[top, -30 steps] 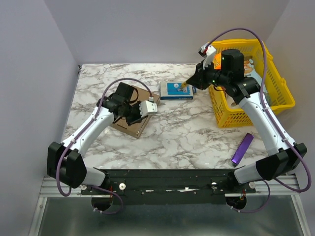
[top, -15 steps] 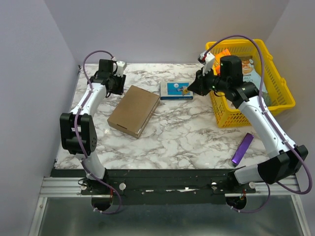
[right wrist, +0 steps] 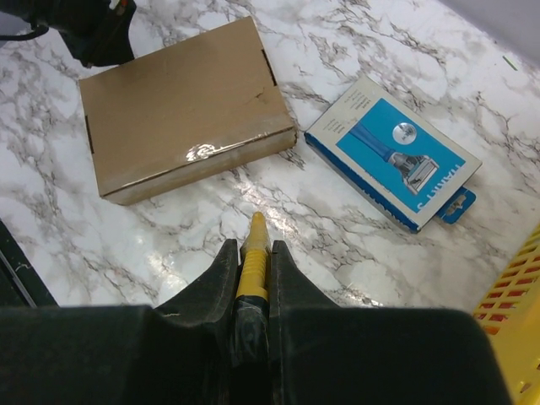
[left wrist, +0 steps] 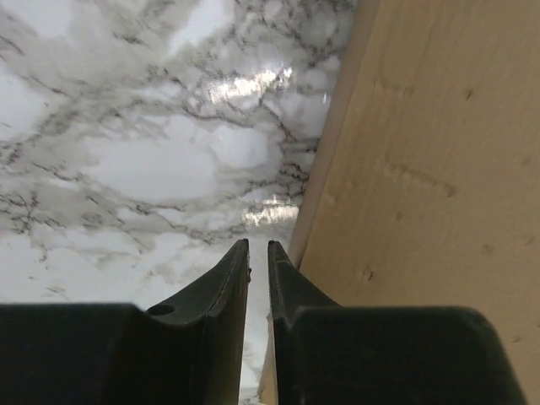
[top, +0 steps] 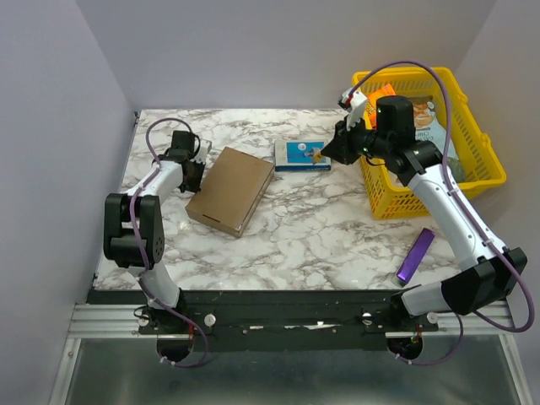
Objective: Unpack the express box
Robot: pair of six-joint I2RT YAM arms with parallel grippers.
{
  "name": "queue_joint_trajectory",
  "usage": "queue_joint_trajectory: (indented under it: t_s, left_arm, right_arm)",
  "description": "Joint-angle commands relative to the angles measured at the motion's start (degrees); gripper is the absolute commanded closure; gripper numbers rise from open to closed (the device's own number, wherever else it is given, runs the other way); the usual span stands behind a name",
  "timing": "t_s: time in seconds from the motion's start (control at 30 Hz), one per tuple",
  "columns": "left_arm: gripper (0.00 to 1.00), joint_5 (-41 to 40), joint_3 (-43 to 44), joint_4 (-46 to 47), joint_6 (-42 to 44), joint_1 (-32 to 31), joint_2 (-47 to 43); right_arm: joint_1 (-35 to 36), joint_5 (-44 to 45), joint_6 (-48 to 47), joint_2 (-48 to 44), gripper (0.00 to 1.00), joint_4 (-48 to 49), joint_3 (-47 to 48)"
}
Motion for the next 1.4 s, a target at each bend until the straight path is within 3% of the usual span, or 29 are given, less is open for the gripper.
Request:
queue_joint_trajectory:
  t_s: [0.0, 0.03, 0.2, 0.23, 0.3, 0.47, 0.6, 0.8, 0.97, 1.2, 1.37]
  left_arm:
    - [0.77, 8.26, -3.82, -3.03, 2.72, -0.76, -5.62]
    - [0.78, 14.64, -4.88, -3.74, 3.78, -0.93, -6.85]
    - [0.76, 29.27, -13.22, -8.65, 17.03, -8.82, -19.22]
    - [0.75, 30.86, -14.28, -9.54, 21.15, -12.58, -20.82]
    - [0.71, 32.19, -15.61, -10.07, 21.11, -14.72, -23.55]
    - [0.61, 32.37, -7.02, -11.84, 17.25, -13.68, -21.55]
    - [0.41, 30.43, 0.88, -3.41, 14.16, -13.59, -15.59]
    - [0.24, 33.33, 19.68, -6.83, 16.27, -12.36, 2.59]
    - [0.23, 35.78, 31.30, -5.50, 13.38, -9.73, 13.51]
    - [0.22, 43.25, 50.02, -12.87, 10.65, -5.59, 28.88]
    - [0.24, 46.78, 51.54, -18.59, 11.87, -4.18, 31.99]
  right_arm:
    - [0.16, -0.94, -0.12, 1.14, 1.00, 1.29, 0.29]
    - [0.08, -1.29, -0.03, 1.14, 1.00, 1.38, -0.06]
    - [0.17, -2.26, -0.12, 1.40, 1.00, 1.29, -0.94]
    - [0.17, -2.34, -0.29, 1.75, 1.00, 1.29, -0.94]
    - [0.17, -2.26, -0.29, 2.02, 0.99, 1.29, -0.86]
    - [0.08, -2.08, -0.03, 2.81, 1.00, 1.47, -0.51]
    - [0.17, -3.05, 0.15, 3.34, 0.99, 1.55, -0.24]
    - [0.17, -4.10, -0.99, 3.78, 1.00, 1.47, -0.33]
    - [0.17, -5.51, -1.08, 4.22, 1.00, 1.03, 0.11]
    - [0.16, -6.47, -1.00, 2.72, 1.00, 1.47, -2.87]
    - [0.17, -8.85, -0.56, 2.63, 1.00, 1.99, -4.11]
